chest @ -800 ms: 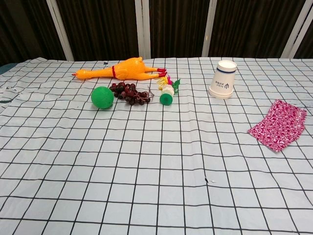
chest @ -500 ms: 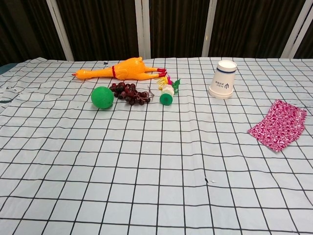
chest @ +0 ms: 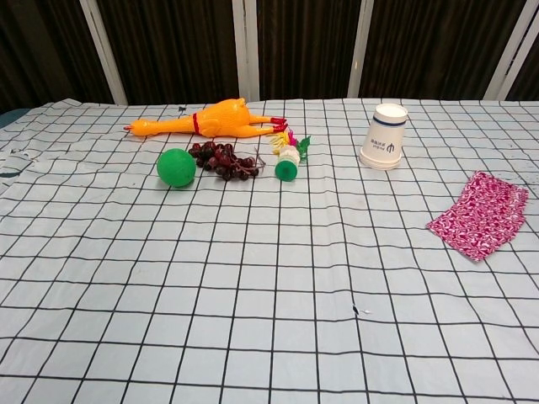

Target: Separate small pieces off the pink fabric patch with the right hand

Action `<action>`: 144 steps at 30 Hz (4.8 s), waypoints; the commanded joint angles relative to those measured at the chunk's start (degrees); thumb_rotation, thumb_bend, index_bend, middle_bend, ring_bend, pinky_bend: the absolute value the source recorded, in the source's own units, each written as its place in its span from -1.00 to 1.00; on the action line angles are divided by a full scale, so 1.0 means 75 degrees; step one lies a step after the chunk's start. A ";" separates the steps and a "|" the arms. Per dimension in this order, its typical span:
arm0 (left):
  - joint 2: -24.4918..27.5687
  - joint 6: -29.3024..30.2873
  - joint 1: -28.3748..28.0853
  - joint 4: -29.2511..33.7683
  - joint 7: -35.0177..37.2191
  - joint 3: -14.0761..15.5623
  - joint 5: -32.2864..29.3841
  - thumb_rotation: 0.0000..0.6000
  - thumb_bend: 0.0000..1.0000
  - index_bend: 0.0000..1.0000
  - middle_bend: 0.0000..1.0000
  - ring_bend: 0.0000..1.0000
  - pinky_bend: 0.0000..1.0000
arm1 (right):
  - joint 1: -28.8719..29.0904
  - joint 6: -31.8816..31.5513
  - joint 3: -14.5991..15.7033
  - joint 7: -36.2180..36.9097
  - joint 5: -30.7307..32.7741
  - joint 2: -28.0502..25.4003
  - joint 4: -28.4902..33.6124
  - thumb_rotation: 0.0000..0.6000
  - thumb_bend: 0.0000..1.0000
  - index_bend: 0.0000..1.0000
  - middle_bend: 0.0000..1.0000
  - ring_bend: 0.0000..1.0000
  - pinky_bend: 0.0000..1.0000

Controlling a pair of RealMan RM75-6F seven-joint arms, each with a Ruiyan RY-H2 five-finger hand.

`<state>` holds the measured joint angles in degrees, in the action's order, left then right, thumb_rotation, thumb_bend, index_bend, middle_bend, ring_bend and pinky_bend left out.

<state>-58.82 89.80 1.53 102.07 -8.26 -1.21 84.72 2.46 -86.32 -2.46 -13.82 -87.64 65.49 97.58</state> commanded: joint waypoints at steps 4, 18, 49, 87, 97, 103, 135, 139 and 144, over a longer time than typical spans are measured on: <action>-0.0031 -0.0090 -0.0034 0.0045 -0.0143 -0.0010 -0.0097 1.00 -0.59 -0.78 -0.96 -0.89 -0.87 | 0.0156 0.0155 -0.0073 -0.0248 0.0011 0.0168 -0.0076 1.00 -0.03 -0.82 0.13 0.23 -0.24; -0.0017 -0.0099 -0.0031 0.0080 -0.0156 -0.0047 -0.0211 1.00 -0.59 -0.78 -0.96 -0.89 -0.88 | 0.0999 0.1555 -0.0153 -0.1639 0.0384 0.0599 -0.0124 1.00 0.31 -0.74 0.64 0.62 0.06; -0.0105 -0.0204 -0.0110 0.0089 -0.0433 -0.0118 -0.0415 1.00 -0.59 -0.78 -0.96 -0.89 -0.88 | 0.2455 0.3656 -0.0336 -0.3799 0.2445 0.2044 -0.0705 1.00 0.37 -0.73 0.65 0.62 0.06; -0.0120 -0.0228 -0.0129 0.0119 -0.0540 -0.0118 -0.0495 1.00 -0.59 -0.78 -0.96 -0.89 -0.88 | 0.2887 0.3679 0.0191 -0.4051 0.3059 0.2391 -0.0936 1.00 0.37 -0.72 0.65 0.62 0.06; -0.0109 -0.0220 -0.0123 0.0127 -0.0533 -0.0113 -0.0497 1.00 -0.59 -0.78 -0.96 -0.89 -0.87 | 0.2887 0.3542 0.0437 -0.4108 0.2827 0.2420 -0.0751 1.00 0.37 -0.72 0.65 0.62 0.06; -0.0102 -0.0218 -0.0120 0.0131 -0.0525 -0.0109 -0.0498 1.00 -0.59 -0.78 -0.96 -0.89 -0.88 | 0.2874 0.3415 0.0600 -0.4225 0.2609 0.2385 -0.0482 1.00 0.37 -0.72 0.65 0.62 0.06; -0.0079 -0.0058 -0.0055 0.0141 -0.0466 -0.0139 -0.0496 1.00 -0.59 -0.78 -0.96 -0.89 -0.88 | 0.2888 0.3081 0.0095 -0.3755 0.3250 0.1640 -0.0309 1.00 0.37 -0.72 0.65 0.62 0.06; -0.0056 -0.0066 -0.0038 0.0140 -0.0433 -0.0151 -0.0568 1.00 -0.59 -0.78 -0.96 -0.89 -0.88 | 0.2920 0.3262 0.0173 -0.3658 0.3323 0.1718 -0.0550 1.00 0.37 -0.72 0.65 0.62 0.06; -0.0046 -0.0081 -0.0043 0.0156 -0.0421 -0.0187 -0.0649 1.00 -0.59 -0.78 -0.96 -0.89 -0.87 | 0.2941 0.3402 0.0256 -0.3543 0.3349 0.1867 -0.0792 1.00 0.37 -0.72 0.65 0.62 0.06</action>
<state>-59.16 89.19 1.21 103.23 -11.42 -2.61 79.85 24.45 -60.99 -0.69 -40.58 -62.58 79.25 91.92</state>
